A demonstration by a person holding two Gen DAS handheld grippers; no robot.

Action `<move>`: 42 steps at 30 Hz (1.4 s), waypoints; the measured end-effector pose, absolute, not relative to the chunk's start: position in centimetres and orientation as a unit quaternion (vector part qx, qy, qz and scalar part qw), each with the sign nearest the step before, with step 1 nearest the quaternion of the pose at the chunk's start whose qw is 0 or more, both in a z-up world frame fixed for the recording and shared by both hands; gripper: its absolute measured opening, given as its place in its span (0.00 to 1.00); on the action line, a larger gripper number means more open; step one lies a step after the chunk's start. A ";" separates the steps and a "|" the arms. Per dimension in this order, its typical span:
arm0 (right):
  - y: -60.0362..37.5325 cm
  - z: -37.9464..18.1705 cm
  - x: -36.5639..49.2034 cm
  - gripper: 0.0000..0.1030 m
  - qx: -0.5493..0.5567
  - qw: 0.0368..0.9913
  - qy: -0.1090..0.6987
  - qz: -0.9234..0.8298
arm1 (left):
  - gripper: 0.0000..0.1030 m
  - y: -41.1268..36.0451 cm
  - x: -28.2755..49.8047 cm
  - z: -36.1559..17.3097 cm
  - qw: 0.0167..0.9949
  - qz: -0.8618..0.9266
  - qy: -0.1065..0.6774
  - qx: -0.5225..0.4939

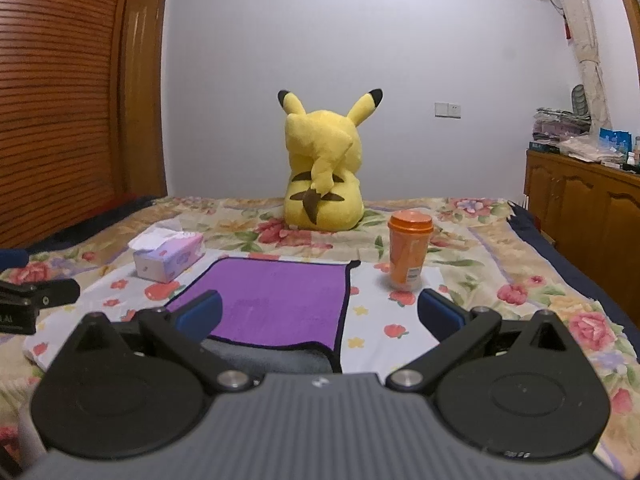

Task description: Fold towel

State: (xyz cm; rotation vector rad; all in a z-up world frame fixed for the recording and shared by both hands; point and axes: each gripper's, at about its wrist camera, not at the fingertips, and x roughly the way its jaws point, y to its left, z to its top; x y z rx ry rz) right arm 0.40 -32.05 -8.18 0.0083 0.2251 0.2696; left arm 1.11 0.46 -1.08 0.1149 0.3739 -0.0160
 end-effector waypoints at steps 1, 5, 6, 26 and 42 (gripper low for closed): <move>-32.0 -8.2 0.5 1.00 0.002 0.984 0.114 0.135 | 1.00 0.4 1.3 -1.1 0.980 -0.008 0.189 0.057; -31.5 -8.3 0.9 1.00 -0.005 0.983 0.120 0.138 | 1.00 0.5 2.0 -1.3 0.978 -0.008 0.202 0.056; -31.5 -8.4 1.0 1.00 -0.007 0.983 0.122 0.139 | 1.00 0.5 2.2 -1.3 0.977 -0.008 0.205 0.057; -30.4 -9.6 4.7 1.00 -0.021 0.975 0.167 0.142 | 1.00 1.2 7.0 -3.5 0.962 -0.010 0.265 0.071; -29.7 -9.9 7.3 1.00 -0.035 0.970 0.180 0.156 | 1.00 2.0 9.8 -4.2 0.955 -0.017 0.287 0.070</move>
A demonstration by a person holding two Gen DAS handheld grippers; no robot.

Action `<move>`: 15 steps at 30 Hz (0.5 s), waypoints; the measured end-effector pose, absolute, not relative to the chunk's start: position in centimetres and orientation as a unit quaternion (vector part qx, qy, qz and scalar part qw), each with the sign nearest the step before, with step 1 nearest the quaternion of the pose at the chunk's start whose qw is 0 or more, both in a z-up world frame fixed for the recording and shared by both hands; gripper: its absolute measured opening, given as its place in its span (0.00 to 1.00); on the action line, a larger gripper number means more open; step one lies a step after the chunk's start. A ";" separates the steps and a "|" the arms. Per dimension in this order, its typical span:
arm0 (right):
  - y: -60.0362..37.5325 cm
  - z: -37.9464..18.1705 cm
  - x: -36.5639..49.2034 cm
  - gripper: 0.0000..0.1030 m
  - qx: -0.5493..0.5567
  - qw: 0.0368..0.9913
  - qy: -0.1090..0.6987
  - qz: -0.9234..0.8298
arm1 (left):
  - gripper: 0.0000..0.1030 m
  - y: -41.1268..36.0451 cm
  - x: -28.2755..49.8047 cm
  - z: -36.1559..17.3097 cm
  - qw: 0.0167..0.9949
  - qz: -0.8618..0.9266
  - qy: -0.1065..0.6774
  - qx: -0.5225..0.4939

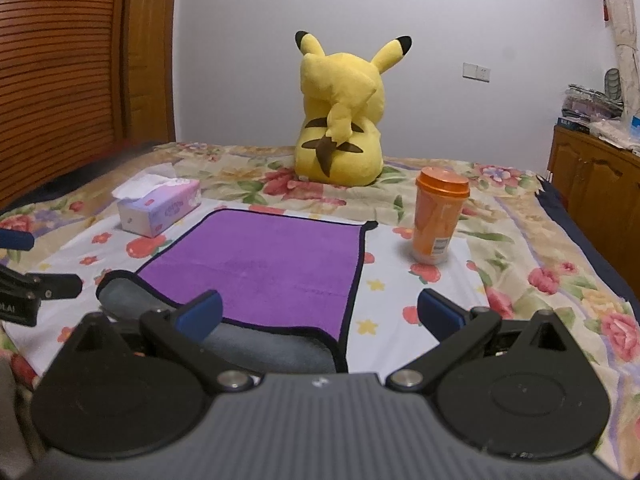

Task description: Fold towel

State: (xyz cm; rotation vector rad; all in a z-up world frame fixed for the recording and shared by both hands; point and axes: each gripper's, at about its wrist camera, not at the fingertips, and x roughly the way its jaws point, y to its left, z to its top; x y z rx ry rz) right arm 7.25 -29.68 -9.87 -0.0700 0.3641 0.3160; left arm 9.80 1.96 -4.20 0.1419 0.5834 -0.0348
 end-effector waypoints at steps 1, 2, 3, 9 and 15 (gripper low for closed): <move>-29.6 -9.9 7.4 1.00 -0.035 0.970 0.182 0.159 | 1.00 2.1 10.1 -4.2 0.955 -0.019 0.289 0.069; -29.6 -10.0 7.6 1.00 -0.035 0.969 0.183 0.161 | 1.00 2.2 10.4 -4.3 0.954 -0.020 0.291 0.067; -29.5 -10.0 7.8 1.00 -0.035 0.969 0.185 0.163 | 1.00 2.4 10.7 -4.3 0.954 -0.023 0.292 0.064; -29.4 -10.2 9.0 1.00 -0.035 0.965 0.195 0.174 | 1.00 3.4 12.6 -5.0 0.951 -0.024 0.302 0.061; -29.2 -10.8 10.4 1.00 -0.033 0.959 0.213 0.184 | 1.00 4.3 14.2 -5.7 0.949 -0.023 0.309 0.055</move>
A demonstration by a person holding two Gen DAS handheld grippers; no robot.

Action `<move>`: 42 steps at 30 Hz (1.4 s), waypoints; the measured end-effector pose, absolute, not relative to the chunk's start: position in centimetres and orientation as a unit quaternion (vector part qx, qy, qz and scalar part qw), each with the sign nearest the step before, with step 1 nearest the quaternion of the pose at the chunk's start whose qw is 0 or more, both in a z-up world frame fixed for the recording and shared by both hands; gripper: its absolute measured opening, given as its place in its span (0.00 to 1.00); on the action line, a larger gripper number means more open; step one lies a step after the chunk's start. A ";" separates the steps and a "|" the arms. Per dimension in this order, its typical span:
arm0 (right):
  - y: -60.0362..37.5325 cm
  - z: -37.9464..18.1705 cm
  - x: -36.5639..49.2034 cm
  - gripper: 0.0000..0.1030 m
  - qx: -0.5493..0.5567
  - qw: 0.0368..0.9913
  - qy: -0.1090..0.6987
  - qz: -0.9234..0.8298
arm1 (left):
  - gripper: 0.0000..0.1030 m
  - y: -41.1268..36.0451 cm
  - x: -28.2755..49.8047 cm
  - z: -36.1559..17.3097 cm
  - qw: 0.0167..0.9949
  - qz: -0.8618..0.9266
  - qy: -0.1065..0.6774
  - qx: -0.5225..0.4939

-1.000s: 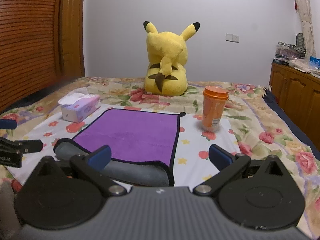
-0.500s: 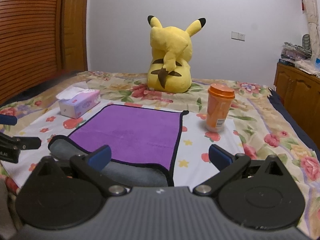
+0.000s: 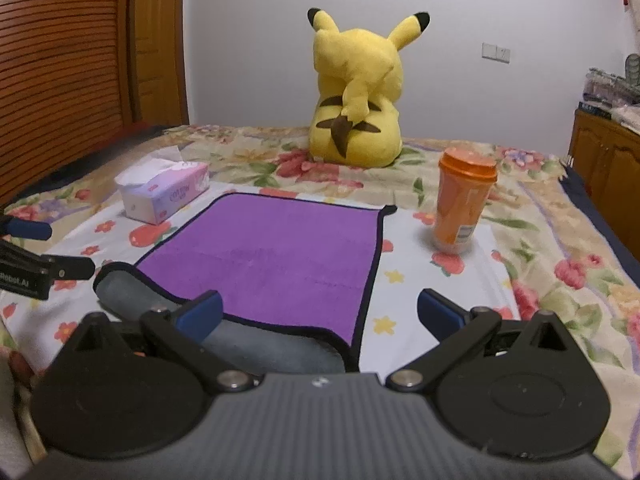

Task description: Fold towel

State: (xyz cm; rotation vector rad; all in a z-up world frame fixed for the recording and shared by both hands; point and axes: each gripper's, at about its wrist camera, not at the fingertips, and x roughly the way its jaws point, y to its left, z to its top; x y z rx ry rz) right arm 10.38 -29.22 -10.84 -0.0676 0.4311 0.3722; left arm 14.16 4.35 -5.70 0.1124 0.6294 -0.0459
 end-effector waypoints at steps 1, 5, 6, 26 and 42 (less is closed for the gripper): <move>-29.1 -10.9 10.6 1.00 -0.034 0.958 0.215 0.186 | 1.00 4.5 14.4 -5.8 0.949 -0.019 0.309 0.056; -29.0 -11.2 11.5 1.00 -0.034 0.955 0.223 0.192 | 1.00 5.3 15.6 -6.3 0.947 -0.022 0.318 0.048; -29.0 -11.2 11.7 1.00 -0.033 0.955 0.225 0.193 | 1.00 5.4 15.8 -6.4 0.946 -0.021 0.320 0.046; -28.0 -13.5 14.6 1.00 -0.040 0.936 0.282 0.206 | 0.61 7.1 20.1 -10.0 0.916 -0.055 0.396 0.033; -28.2 -15.3 17.0 0.85 -0.010 0.906 0.353 0.233 | 0.46 6.5 20.4 -10.8 0.907 -0.074 0.415 0.012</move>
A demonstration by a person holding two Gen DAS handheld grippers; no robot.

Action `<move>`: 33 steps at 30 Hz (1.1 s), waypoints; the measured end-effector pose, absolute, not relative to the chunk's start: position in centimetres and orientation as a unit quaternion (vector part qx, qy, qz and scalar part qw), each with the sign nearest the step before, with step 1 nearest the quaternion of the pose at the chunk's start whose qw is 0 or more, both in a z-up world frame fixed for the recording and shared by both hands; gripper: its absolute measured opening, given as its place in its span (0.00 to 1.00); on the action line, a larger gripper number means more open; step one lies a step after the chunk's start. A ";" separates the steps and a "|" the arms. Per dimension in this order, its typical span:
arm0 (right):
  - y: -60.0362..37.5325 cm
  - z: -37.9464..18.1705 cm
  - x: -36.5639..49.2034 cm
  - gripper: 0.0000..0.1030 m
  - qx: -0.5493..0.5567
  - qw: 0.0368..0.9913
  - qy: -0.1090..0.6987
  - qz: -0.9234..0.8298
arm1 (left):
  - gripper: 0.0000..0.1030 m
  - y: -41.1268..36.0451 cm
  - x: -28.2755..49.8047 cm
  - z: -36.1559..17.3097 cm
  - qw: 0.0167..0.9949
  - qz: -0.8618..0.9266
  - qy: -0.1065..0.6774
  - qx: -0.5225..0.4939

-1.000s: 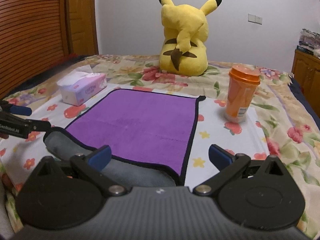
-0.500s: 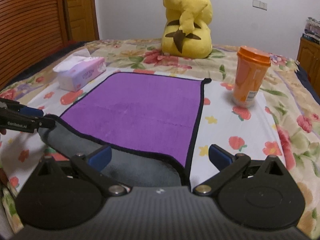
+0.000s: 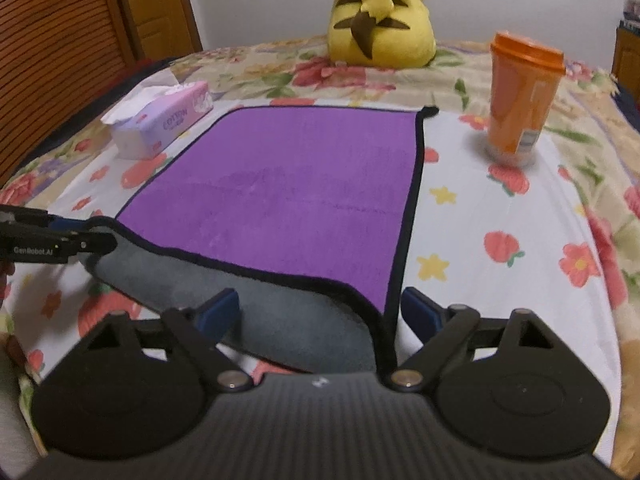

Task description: Fold towel

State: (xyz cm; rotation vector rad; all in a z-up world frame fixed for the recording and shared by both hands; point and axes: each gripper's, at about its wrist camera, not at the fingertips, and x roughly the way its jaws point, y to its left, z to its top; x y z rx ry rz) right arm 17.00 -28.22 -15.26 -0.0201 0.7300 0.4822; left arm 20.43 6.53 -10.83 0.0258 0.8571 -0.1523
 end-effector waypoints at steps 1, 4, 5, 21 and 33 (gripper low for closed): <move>-28.2 -15.3 17.1 0.85 -0.008 0.902 0.360 0.237 | 0.46 6.4 20.4 -10.9 0.906 -0.073 0.416 0.012; -28.3 -15.3 17.3 0.81 -0.006 0.898 0.368 0.242 | 0.45 6.1 20.4 -10.9 0.906 -0.079 0.415 0.014; -28.4 -15.3 17.3 0.80 -0.005 0.896 0.371 0.245 | 0.42 6.0 20.4 -10.9 0.906 -0.081 0.415 0.018; -29.9 -15.5 18.3 0.21 -0.002 0.889 0.390 0.241 | 0.13 5.9 20.2 -10.6 0.910 -0.087 0.405 0.019; -30.0 -14.8 18.1 0.05 -0.005 0.898 0.369 0.241 | 0.09 5.4 19.2 -7.9 0.936 -0.090 0.340 0.012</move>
